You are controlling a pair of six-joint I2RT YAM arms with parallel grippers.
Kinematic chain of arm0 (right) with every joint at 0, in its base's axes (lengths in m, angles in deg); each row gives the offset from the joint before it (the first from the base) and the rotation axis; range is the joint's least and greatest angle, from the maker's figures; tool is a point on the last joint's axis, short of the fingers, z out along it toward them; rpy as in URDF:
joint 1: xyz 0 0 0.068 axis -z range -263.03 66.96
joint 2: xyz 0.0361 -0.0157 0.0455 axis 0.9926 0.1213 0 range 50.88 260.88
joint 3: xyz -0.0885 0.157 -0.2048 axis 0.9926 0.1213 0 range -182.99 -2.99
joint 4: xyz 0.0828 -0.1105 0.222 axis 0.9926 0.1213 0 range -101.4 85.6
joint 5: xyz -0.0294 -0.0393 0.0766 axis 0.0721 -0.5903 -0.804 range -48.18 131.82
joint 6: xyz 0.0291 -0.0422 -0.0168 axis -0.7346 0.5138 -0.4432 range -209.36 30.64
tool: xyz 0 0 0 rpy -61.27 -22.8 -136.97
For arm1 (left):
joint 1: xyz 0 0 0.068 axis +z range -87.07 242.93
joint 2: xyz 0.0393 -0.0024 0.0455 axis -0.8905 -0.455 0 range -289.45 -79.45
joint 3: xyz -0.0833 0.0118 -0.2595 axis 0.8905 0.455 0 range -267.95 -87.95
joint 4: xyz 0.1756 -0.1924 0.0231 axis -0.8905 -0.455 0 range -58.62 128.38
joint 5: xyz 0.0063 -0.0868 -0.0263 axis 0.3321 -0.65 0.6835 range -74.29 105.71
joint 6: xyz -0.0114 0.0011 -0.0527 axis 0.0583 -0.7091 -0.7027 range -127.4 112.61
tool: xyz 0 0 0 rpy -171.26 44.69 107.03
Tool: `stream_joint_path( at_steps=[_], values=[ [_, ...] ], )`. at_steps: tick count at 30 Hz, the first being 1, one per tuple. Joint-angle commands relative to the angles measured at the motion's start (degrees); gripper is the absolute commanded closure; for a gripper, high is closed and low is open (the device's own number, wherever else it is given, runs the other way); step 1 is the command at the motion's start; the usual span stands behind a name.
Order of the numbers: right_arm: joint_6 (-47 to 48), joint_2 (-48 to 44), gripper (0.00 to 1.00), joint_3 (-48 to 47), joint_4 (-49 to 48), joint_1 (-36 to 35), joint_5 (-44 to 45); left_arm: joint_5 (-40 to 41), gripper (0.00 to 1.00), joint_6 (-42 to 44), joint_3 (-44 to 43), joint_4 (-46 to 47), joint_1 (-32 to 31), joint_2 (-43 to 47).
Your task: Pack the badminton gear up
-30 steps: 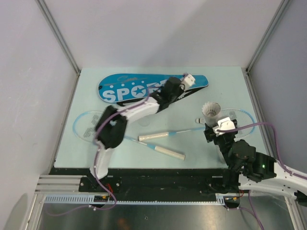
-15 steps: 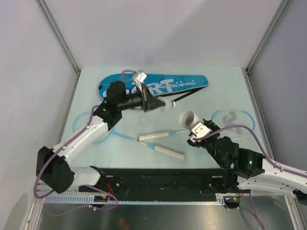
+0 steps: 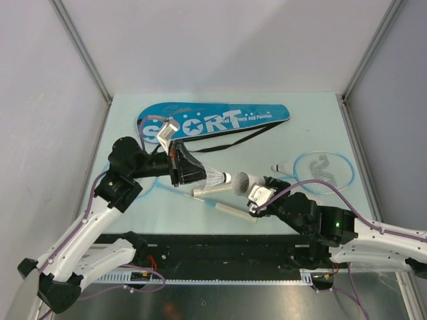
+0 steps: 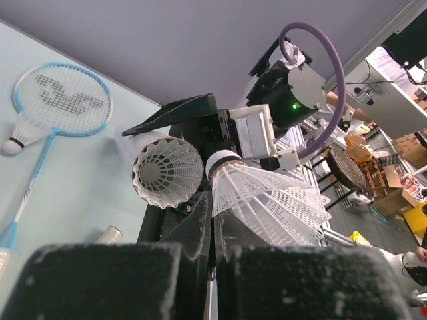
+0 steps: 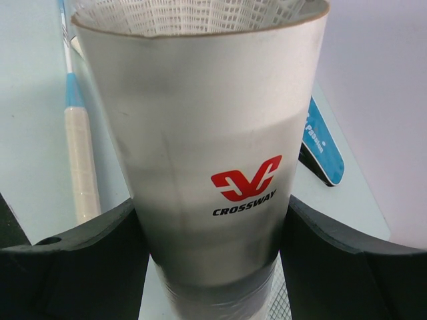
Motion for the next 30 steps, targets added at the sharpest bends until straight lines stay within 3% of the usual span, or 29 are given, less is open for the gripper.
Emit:
stream_joint_path(
  at_steps=[1,15,18,19,22,26,30],
  values=[
    [1.8,-0.9,0.74,-1.5,-1.9,-1.4,0.9,-1.9,1.00,1.0,-1.3,-3.5,-1.5,-1.8],
    [2.2,-2.5,0.75,-1.5,-2.4,-3.8,2.5,9.6,0.97,7.1,-7.9,-8.9,-10.4,-12.8],
    [2.0,-2.9,0.75,-1.5,-2.2,-4.0,2.9,12.6,0.68,8.3,-9.0,-10.7,-11.0,-13.0],
    [1.9,-3.0,0.75,-1.4,-2.1,-4.2,2.9,14.3,0.53,9.3,-9.1,-11.3,-11.1,-12.7],
    [1.8,-3.4,0.75,-1.5,-2.6,-4.3,2.7,15.6,0.41,10.0,-9.3,-12.7,-11.3,-12.7],
    [1.7,-3.3,0.75,-1.5,-3.1,-4.3,2.5,16.4,0.38,11.7,-9.9,-13.6,-13.2,-13.7],
    [1.6,-3.4,0.76,-1.4,-4.0,-4.3,1.7,18.5,0.43,12.9,-10.6,-14.8,-14.0,-15.4]
  ],
)
